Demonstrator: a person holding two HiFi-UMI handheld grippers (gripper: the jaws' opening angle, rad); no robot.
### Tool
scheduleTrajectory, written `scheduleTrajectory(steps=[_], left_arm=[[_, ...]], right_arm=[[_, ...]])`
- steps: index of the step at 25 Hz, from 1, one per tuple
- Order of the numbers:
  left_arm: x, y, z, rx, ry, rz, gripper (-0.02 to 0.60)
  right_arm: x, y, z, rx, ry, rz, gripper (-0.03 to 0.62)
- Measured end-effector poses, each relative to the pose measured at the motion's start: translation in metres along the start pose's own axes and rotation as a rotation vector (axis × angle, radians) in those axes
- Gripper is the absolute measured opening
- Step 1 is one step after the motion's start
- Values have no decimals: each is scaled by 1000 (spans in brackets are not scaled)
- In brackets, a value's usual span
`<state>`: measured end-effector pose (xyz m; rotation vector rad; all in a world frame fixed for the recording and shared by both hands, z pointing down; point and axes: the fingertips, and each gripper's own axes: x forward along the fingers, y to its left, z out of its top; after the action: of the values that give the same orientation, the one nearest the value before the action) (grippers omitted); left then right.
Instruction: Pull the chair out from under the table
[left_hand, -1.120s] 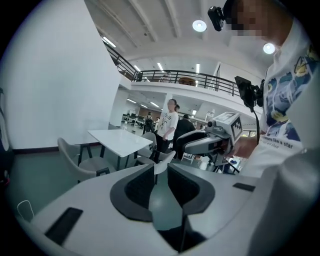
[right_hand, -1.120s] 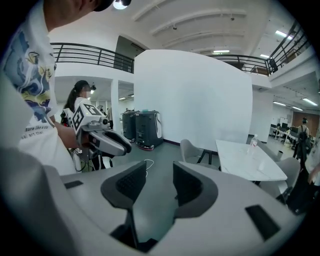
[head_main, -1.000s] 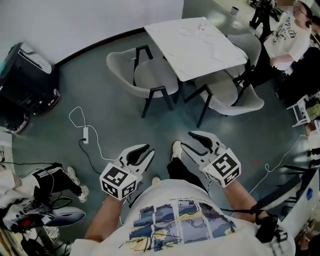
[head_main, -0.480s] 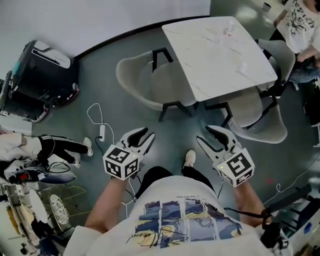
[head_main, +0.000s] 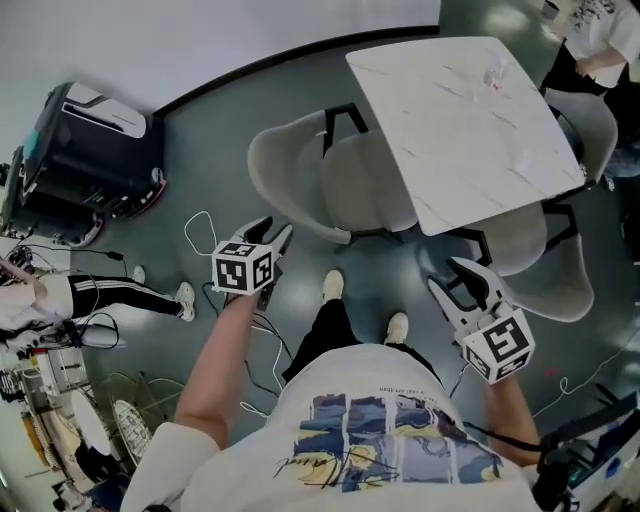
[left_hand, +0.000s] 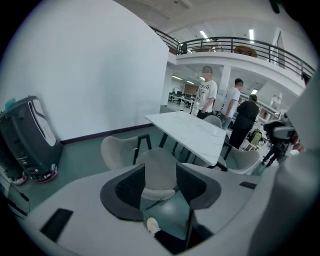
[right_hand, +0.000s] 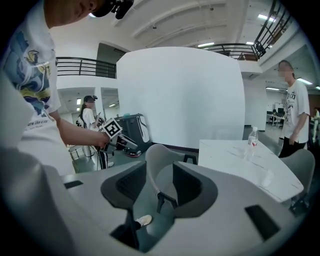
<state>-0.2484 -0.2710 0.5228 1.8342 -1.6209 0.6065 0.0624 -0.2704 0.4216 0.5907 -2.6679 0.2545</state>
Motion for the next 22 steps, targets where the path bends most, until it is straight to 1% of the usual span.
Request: scheduleTrajectory(steps=[4,9,12,14,15,19,21,22], left_arm=[[51,87,14,-69,65,45,201],[116,176,23,-98,144,95,219],[156,219,18,-116,211,118,219],[182,236,10,-144,261,98,221],[193,240,6,-167,281,76,221],[227,239,-13,-287,351,-36,222],[240,238,-18,-356,369,-64,222],[243,239,-21,-389,373,-66,222]], right_arm=[[41,-9,27,29,14,-73,150],[98,-10,56,41,47,-129,150],[118,-12,60,57,68,-196,150],[126,-14,60,76,81,-243,150],[129,-15,60,82,87,-259,150],[131,-17,64,82,109,-323,150],[126,-22,64,91,113,-361,150],[124,-22,63,102,116,-375,150]])
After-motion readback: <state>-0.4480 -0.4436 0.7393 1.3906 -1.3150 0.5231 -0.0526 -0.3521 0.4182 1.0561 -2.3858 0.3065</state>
